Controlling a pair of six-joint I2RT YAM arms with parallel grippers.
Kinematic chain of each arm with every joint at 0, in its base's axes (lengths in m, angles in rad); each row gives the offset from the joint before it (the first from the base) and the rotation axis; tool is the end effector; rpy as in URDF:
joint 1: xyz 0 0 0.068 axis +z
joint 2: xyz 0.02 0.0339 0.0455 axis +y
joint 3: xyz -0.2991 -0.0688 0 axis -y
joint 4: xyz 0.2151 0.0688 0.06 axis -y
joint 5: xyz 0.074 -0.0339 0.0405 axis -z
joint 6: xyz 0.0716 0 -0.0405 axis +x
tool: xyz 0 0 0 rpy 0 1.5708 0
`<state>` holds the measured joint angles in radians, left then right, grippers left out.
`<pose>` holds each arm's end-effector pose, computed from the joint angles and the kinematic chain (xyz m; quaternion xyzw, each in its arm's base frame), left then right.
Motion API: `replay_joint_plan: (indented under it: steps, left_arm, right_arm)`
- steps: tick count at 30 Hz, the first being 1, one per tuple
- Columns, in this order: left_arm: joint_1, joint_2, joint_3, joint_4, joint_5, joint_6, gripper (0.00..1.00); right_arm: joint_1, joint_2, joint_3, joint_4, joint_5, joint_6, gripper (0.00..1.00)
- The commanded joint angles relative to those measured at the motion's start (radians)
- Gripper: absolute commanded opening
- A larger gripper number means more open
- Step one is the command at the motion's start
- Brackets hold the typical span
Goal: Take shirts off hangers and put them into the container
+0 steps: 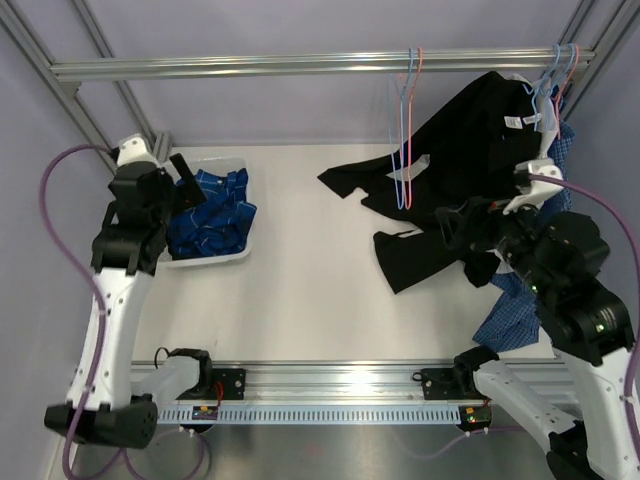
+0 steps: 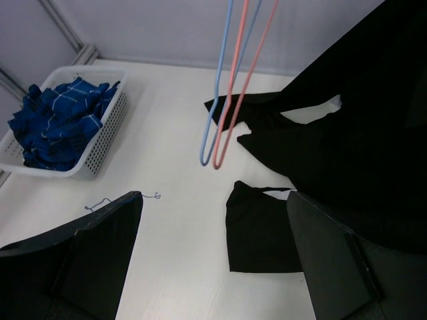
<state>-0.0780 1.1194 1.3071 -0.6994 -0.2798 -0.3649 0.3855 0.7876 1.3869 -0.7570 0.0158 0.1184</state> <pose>0.2151 0.0030 0.4118 -0.1919 0.8358 0.0075 0.5144 0.0899 0.0352 0.4735 -0.0962 0.7545 0.1560 0.6302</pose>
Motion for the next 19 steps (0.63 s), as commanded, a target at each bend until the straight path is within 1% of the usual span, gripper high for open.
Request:
replay_joint_plan:
  steps: [1,4,5,6,8,11,14,19]
  left_arm:
    - [0.000,-0.197,0.006,-0.061,0.066,0.034,0.99]
    - [0.000,-0.321,-0.038,-0.072,0.080,0.026,0.99]
    - [0.000,-0.401,-0.055,-0.071,0.077,0.027,0.99]
    - [0.000,-0.438,-0.102,-0.066,0.076,0.032,0.99]
    - [0.000,-0.534,-0.147,-0.058,0.045,0.034,0.99]
    - [0.000,-0.621,-0.213,-0.087,0.014,0.035,0.99]
    - [0.000,-0.650,-0.224,-0.113,0.005,0.037,0.99]
    - [0.000,-0.656,-0.221,-0.179,-0.005,0.057,0.99]
  right_arm:
    - [-0.002,-0.069,-0.002,-0.016,0.119,-0.036,0.99]
    - [-0.002,-0.143,-0.041,-0.013,0.176,-0.045,0.99]
    - [-0.002,-0.186,-0.057,0.002,0.193,-0.046,0.99]
    - [-0.002,-0.206,-0.084,0.008,0.199,-0.048,0.99]
    - [0.000,-0.252,-0.101,0.004,0.207,-0.049,0.99]
    - [-0.002,-0.301,-0.140,-0.008,0.223,-0.057,0.99]
    - [0.000,-0.344,-0.157,-0.024,0.227,-0.059,1.00]
    - [0.000,-0.389,-0.195,-0.018,0.216,-0.057,1.00]
